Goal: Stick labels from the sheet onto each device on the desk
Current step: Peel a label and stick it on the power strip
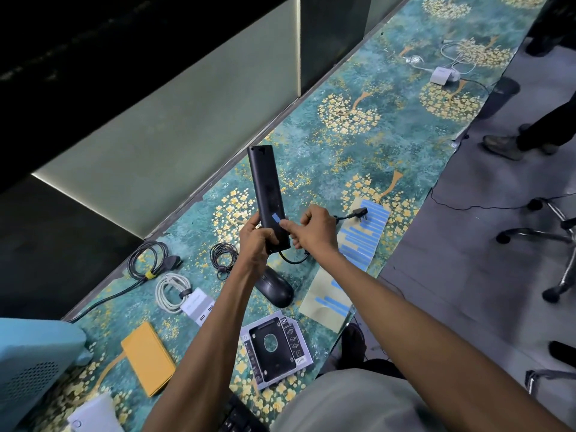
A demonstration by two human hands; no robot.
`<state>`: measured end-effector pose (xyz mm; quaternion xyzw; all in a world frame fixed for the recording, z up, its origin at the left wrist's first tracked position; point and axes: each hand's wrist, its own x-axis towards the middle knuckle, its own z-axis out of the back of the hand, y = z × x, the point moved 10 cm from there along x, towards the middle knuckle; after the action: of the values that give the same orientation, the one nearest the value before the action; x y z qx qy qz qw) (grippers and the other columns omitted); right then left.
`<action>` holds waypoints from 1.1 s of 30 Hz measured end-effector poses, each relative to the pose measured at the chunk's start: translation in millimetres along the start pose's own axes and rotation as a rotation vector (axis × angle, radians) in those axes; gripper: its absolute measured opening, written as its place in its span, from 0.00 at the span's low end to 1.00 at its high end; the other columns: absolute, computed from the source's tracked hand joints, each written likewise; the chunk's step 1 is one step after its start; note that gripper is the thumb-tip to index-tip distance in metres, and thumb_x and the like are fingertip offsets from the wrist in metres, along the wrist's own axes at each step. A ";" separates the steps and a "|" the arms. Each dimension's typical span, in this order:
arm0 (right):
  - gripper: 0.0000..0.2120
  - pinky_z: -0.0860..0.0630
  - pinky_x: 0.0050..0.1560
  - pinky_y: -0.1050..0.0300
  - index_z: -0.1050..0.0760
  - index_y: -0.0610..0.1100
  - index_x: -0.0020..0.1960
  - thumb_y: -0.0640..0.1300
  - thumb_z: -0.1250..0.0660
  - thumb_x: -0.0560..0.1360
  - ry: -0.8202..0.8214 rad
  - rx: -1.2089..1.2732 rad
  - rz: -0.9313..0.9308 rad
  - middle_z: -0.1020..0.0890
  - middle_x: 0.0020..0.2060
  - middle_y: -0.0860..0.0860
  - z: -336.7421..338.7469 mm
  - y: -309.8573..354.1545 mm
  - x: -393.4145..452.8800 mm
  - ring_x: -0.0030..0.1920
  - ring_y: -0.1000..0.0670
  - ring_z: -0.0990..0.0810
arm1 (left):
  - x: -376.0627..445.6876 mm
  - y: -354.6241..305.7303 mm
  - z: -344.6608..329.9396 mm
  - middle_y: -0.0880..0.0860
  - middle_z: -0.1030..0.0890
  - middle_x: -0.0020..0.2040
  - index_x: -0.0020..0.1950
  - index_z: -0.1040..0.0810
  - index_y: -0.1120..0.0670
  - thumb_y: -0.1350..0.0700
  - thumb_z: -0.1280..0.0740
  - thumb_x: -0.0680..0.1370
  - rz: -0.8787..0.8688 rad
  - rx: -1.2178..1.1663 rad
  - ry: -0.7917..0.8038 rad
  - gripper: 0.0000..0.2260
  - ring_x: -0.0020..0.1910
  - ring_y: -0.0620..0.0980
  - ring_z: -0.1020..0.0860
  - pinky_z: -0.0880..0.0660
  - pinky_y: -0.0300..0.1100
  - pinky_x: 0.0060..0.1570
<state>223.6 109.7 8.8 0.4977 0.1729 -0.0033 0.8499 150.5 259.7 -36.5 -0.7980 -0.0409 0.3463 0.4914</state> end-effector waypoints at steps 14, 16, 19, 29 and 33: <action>0.12 0.15 0.42 0.46 0.25 0.47 0.58 0.43 0.28 0.77 0.224 0.056 -0.114 0.16 0.45 0.42 -25.8 -59.2 -15.7 0.40 0.46 0.15 | 29.3 -4.8 34.9 0.61 0.27 0.64 0.65 0.27 0.54 0.50 0.32 0.81 0.204 -0.354 -0.136 0.15 0.54 0.61 0.23 0.19 0.65 0.44; 0.23 0.15 0.46 0.47 0.28 0.52 0.70 0.42 0.28 0.77 0.337 0.009 -0.103 0.17 0.53 0.47 -39.4 -61.3 -20.6 0.45 0.47 0.15 | 27.7 3.2 42.3 0.58 0.26 0.60 0.63 0.25 0.51 0.50 0.30 0.79 0.186 -0.351 -0.197 0.13 0.51 0.57 0.24 0.18 0.62 0.43; 0.34 0.18 0.57 0.45 0.36 0.53 0.78 0.39 0.28 0.76 0.414 -0.042 -0.086 0.23 0.67 0.47 -49.9 -65.3 -24.5 0.59 0.45 0.19 | 21.4 8.0 60.8 0.55 0.21 0.46 0.57 0.25 0.56 0.48 0.21 0.70 0.179 -0.226 -0.337 0.23 0.38 0.50 0.20 0.17 0.52 0.40; 0.38 0.26 0.57 0.51 0.43 0.53 0.82 0.38 0.32 0.76 0.470 -0.126 -0.090 0.38 0.80 0.47 -61.1 -67.9 -21.5 0.72 0.42 0.27 | 67.6 4.7 130.5 0.64 0.19 0.54 0.58 0.27 0.63 0.41 0.13 0.49 0.164 0.429 -0.525 0.48 0.42 0.57 0.18 0.19 0.49 0.27; 0.39 0.22 0.64 0.41 0.43 0.49 0.80 0.36 0.29 0.75 0.232 0.157 -0.277 0.35 0.77 0.44 -48.8 -82.7 -4.8 0.67 0.42 0.26 | 53.1 -5.1 112.4 0.62 0.25 0.60 0.61 0.33 0.61 0.66 0.18 0.64 0.188 0.623 -0.512 0.32 0.44 0.59 0.19 0.18 0.50 0.26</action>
<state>190.2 108.6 -81.3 0.5310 0.3356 -0.0762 0.7743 125.5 368.9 -90.7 -0.4996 0.0180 0.5727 0.6497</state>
